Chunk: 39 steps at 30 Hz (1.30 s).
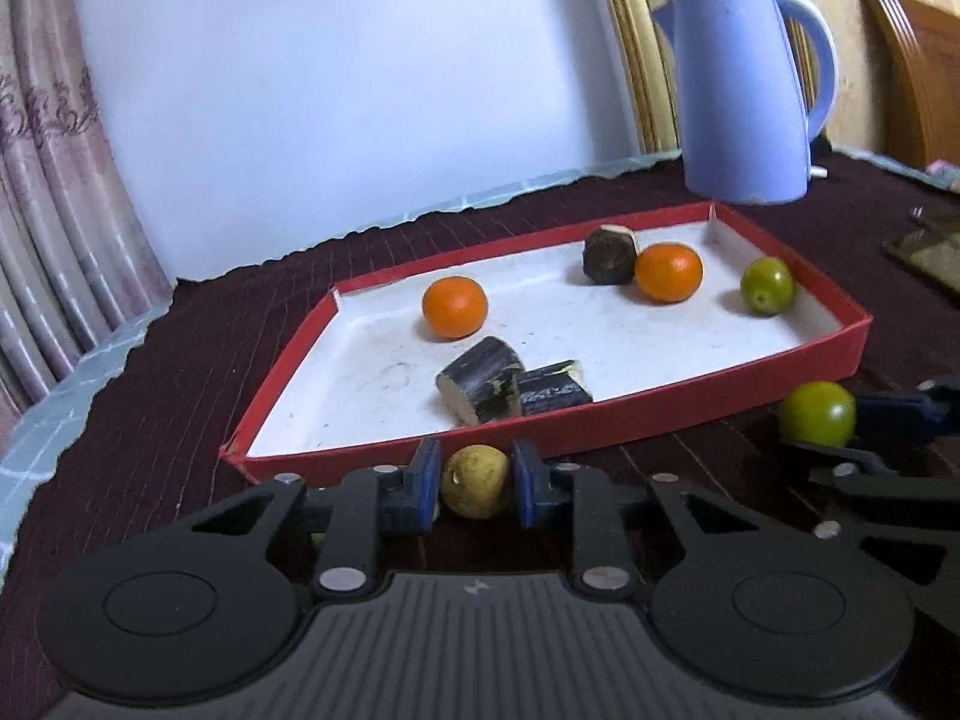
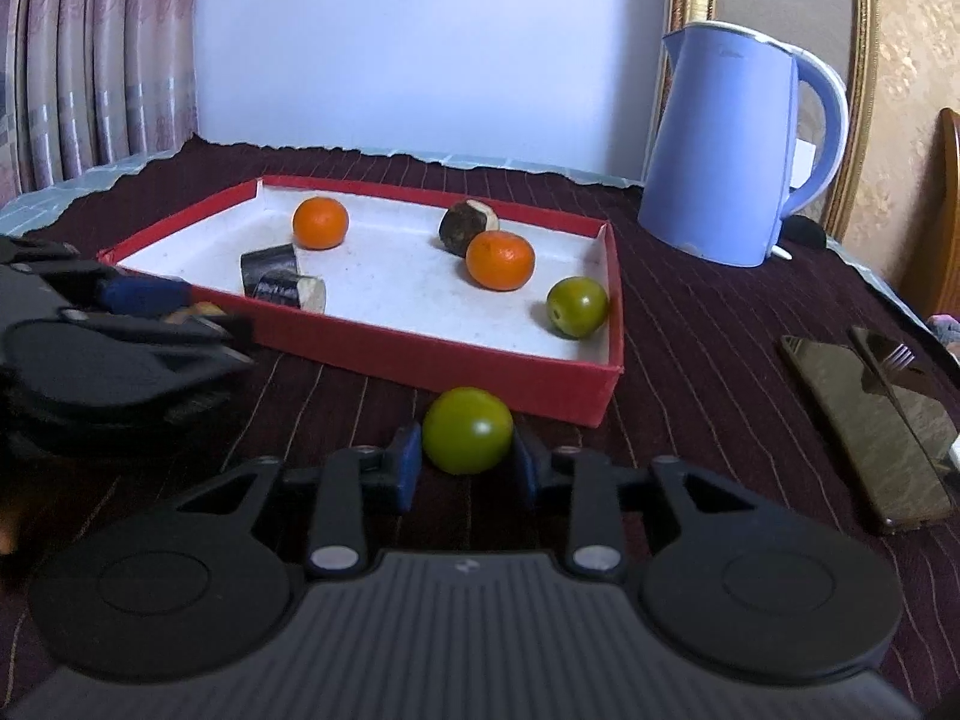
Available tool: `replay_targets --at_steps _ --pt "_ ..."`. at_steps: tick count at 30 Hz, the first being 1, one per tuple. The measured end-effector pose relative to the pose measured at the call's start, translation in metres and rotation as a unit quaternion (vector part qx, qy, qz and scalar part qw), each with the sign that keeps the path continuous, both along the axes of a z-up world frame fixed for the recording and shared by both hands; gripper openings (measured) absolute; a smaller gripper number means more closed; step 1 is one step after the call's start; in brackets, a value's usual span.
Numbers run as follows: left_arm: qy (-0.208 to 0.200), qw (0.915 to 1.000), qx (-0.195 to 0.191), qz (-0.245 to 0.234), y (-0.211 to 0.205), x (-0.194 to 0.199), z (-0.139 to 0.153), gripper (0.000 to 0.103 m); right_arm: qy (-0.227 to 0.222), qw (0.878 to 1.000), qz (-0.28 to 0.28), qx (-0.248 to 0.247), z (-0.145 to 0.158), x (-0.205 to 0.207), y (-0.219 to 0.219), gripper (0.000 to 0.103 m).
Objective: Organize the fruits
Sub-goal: 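Grasp the yellow-brown round fruit with the left gripper while the right holds the green fruit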
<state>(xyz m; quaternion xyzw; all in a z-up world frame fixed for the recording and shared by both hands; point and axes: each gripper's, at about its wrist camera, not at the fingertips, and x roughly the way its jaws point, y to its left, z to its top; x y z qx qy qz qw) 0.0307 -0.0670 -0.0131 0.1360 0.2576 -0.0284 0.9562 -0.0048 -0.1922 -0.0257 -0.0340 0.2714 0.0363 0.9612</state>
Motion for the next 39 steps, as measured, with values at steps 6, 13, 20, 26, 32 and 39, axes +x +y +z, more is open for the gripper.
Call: replay_targets --at_steps 6,13,20,26,32,39 --pt "0.025 0.9981 -0.053 -0.017 0.027 -0.006 0.001 0.025 -0.013 1.0 0.015 0.007 0.007 -0.005 0.012 0.03" --pt "0.031 0.9974 -0.059 -0.028 0.037 -0.008 -0.005 0.026 -0.016 0.999 0.025 0.014 0.011 -0.007 0.019 0.03" --pt "0.045 0.9969 -0.05 -0.041 0.032 -0.004 -0.014 0.061 -0.01 0.999 0.025 0.02 0.005 -0.006 0.017 0.03" --pt "0.024 0.9968 -0.069 -0.033 0.046 -0.013 -0.009 0.063 -0.007 0.999 0.028 0.044 0.001 -0.006 0.009 0.03" --pt "0.004 0.9984 -0.052 -0.024 0.053 -0.019 -0.006 0.067 -0.008 0.998 0.034 0.054 0.0 -0.006 0.008 0.03" --pt "0.006 0.9984 -0.039 -0.04 0.044 -0.012 -0.006 0.076 -0.007 0.998 0.032 0.045 -0.001 -0.006 0.011 0.03"
